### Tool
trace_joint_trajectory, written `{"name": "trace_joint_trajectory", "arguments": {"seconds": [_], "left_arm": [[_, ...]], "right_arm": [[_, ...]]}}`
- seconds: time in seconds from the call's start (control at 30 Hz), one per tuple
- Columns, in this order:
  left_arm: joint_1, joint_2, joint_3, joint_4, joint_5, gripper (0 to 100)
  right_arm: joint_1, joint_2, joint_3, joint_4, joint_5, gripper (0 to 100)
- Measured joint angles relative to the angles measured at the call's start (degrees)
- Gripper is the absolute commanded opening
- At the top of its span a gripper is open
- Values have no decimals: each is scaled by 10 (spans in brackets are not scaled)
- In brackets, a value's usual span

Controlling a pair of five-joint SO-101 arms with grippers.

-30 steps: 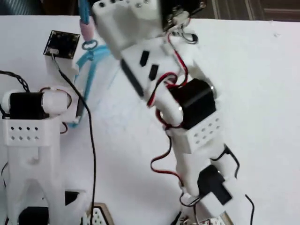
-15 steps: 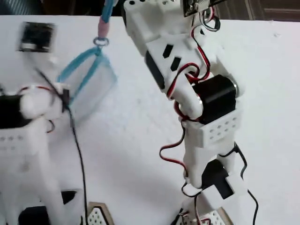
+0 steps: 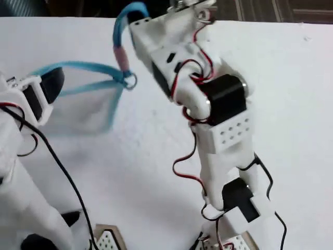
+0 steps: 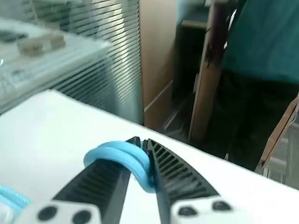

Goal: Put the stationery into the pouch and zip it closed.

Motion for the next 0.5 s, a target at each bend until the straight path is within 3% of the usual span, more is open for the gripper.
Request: {"name": "trace_joint_trajectory", "arguments": {"seconds": [0.17, 0.37, 0.5], "left_arm": [[-1, -30, -6, -1, -2, 312], [34, -31, 90, -54, -113, 312], [35, -31, 133, -84, -101, 312]], "right_arm": [[-47, 0, 0, 3, 0, 16], [-77, 1, -24, -9, 0, 16], [-78, 1, -42, -9, 0, 16]]}}
